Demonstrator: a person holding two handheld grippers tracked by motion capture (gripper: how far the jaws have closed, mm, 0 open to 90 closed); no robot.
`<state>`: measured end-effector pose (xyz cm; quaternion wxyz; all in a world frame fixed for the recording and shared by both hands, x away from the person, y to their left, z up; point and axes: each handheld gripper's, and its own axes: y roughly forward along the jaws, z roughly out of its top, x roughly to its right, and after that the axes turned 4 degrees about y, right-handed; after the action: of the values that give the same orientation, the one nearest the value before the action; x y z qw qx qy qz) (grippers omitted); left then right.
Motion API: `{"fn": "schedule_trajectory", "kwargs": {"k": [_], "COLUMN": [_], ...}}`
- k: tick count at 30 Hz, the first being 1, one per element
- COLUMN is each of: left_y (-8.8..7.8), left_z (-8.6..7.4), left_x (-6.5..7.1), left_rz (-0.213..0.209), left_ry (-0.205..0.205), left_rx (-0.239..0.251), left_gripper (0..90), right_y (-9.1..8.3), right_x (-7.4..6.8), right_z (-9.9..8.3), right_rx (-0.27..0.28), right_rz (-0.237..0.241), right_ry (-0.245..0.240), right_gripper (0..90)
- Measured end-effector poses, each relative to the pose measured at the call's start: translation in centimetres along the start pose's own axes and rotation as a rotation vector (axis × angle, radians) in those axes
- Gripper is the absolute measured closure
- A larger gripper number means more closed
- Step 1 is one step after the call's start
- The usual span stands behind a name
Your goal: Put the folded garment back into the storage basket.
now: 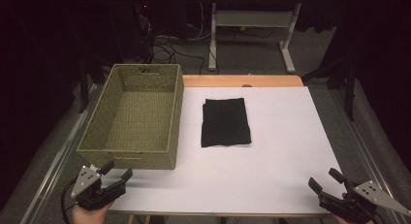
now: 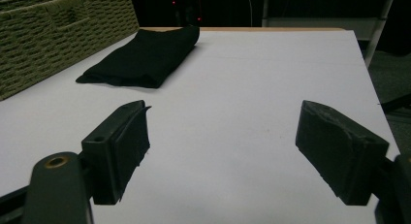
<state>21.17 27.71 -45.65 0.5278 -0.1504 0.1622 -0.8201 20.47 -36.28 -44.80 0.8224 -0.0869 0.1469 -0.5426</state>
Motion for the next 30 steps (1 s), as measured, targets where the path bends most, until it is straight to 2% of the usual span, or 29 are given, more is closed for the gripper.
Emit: {"fn": "schedule_trajectory", "kwargs": {"k": [14, 25, 28, 30], "left_y": [-0.2, -0.4, -0.4, -0.4], "left_z": [0.2, 0.4, 0.5, 0.7], "left_x": [0.4, 0.7, 0.9, 1.2], "left_rz": [-0.003, -0.005, -0.012, -0.015], "left_ry": [0.03, 0.028, 0.038, 0.059], "left_rx": [0.007, 0.023, 0.023, 0.022], "left_gripper": [26.9, 27.0, 26.9, 26.9], "right_y": [0.0, 0.0, 0.0, 0.1], "right_x": [-0.1, -0.2, -0.2, -0.2], "right_z": [0.0, 0.0, 0.0, 0.0], "right_rx": [-0.002, -0.008, -0.007, -0.009], "right_rz": [0.002, 0.011, 0.01, 0.011], "right_ry": [-0.007, -0.01, -0.013, -0.014], "right_gripper": [20.2, 20.2, 20.1, 20.1]}}
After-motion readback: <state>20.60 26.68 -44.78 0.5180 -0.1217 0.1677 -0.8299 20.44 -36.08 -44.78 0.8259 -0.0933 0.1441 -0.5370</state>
